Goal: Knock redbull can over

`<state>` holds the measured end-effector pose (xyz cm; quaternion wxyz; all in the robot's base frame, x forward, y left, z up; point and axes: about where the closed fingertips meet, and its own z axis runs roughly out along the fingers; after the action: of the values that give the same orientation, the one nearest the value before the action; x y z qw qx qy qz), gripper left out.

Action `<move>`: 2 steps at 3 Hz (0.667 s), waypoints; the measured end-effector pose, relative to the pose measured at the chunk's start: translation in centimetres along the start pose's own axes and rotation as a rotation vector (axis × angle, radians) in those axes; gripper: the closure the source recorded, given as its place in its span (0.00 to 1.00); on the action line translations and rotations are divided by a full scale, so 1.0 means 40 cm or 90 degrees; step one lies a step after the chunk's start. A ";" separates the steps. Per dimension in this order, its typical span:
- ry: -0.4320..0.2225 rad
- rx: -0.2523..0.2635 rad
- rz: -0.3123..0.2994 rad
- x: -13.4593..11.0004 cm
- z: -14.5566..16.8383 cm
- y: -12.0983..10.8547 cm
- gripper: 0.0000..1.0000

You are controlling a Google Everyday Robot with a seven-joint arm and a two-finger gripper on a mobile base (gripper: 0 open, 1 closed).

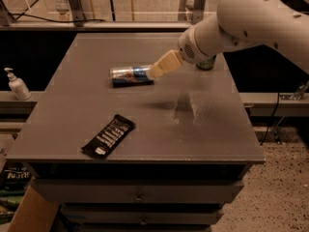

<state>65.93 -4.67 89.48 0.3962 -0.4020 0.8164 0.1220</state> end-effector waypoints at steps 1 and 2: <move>-0.029 0.039 0.088 0.073 -0.044 0.007 0.00; -0.049 0.083 0.170 0.168 -0.089 0.020 0.00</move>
Offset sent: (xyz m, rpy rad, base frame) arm -0.0795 -0.0862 -0.0462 0.2414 0.0304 -0.4182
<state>60.94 -9.77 86.70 0.4326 -0.2580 0.8532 0.1353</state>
